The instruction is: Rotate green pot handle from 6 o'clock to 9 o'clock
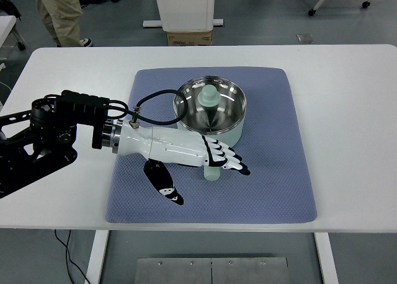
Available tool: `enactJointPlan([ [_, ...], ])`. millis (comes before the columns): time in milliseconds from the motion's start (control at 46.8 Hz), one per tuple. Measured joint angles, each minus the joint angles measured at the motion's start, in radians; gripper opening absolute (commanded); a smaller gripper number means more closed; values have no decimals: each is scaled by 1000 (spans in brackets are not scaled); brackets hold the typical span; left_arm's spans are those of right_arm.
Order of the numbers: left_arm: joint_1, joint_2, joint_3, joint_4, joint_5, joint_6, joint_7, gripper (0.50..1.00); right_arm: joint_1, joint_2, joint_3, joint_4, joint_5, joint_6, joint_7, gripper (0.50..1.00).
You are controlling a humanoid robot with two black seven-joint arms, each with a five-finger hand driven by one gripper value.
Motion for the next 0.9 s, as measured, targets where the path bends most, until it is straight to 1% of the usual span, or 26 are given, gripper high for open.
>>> enactJointPlan([
  [534, -55, -61, 38, 47, 160, -5, 0, 1000, 0, 0, 0, 0, 0, 0, 0, 1000],
  [748, -60, -66, 40, 50, 136, -7, 0, 1000, 0, 0, 0, 0, 0, 0, 0, 1000],
  [898, -67, -70, 42, 54, 111, -23, 0, 1000, 0, 0, 0, 0, 0, 0, 0, 1000],
])
